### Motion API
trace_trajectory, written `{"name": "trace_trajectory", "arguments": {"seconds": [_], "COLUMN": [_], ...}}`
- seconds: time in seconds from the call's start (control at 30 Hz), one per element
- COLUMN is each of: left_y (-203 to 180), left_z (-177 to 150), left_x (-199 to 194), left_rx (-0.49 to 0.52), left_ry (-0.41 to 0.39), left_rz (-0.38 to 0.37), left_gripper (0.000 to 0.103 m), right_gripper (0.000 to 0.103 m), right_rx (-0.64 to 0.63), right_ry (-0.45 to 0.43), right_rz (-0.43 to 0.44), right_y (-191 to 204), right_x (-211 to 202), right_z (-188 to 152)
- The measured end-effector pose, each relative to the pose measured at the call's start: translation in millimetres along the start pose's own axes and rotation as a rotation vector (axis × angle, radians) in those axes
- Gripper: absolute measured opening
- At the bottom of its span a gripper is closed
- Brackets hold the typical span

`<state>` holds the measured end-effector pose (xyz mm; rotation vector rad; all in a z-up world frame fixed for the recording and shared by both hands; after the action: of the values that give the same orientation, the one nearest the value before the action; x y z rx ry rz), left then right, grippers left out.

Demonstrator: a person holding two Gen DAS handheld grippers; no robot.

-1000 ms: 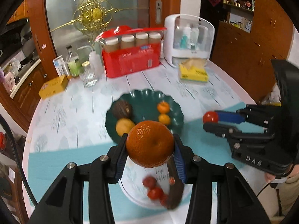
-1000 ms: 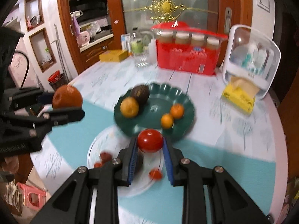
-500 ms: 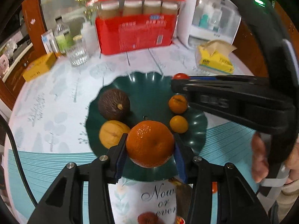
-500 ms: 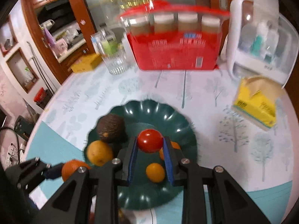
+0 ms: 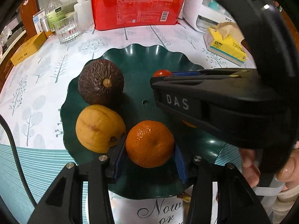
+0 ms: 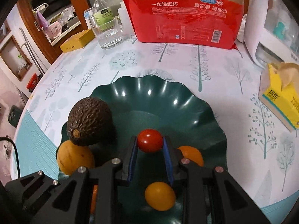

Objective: Organize fruits
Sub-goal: 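Lower the cherry tomato onto the green plate and open the right tool while the left tool places the orange, then move the right tool to a cherry tomato while the left tool reaches a red lychee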

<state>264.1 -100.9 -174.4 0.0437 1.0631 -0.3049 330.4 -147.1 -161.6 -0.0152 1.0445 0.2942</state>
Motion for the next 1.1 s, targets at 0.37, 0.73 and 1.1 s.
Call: {"name": "trace_trajectory", "arguments": {"seconds": [0.37,0.73,1.1], "left_y": [-3.1,5.7,22.8], "left_z": [7.4,1.9,-18.1], "left_x": [-27.9,-67.5,-126.7], "left_rx": [0.025,0.037,0.013], "left_ry": [-0.046,-0.102,-0.174], "left_rz": [0.034,0.078,0.105], "left_gripper": [0.076,0.086,0.087], "right_gripper": [0.035,0.035,0.035], "right_rx": [-0.011,0.001,0.052], "right_ry": [-0.025,-0.051,-0.103], "right_rz": [-0.014,-0.045,-0.048], "right_y": [-1.4,-3.7,-0.2], "right_x": [-23.5,-60.9,-121.3], "right_z": [-3.1,-16.3,-44.1]}}
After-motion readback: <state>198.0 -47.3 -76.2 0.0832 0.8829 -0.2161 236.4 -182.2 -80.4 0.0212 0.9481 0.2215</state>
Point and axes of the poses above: each gripper's, at about its wrist camera, not at the fingertips, and x roughly the way its jaws point, y to its left, z to its top, the point moved 9 cm from there along x, roughly the way its jaws point, and after that the axes turned 2 degrees about -y, right-handed, at the moved point
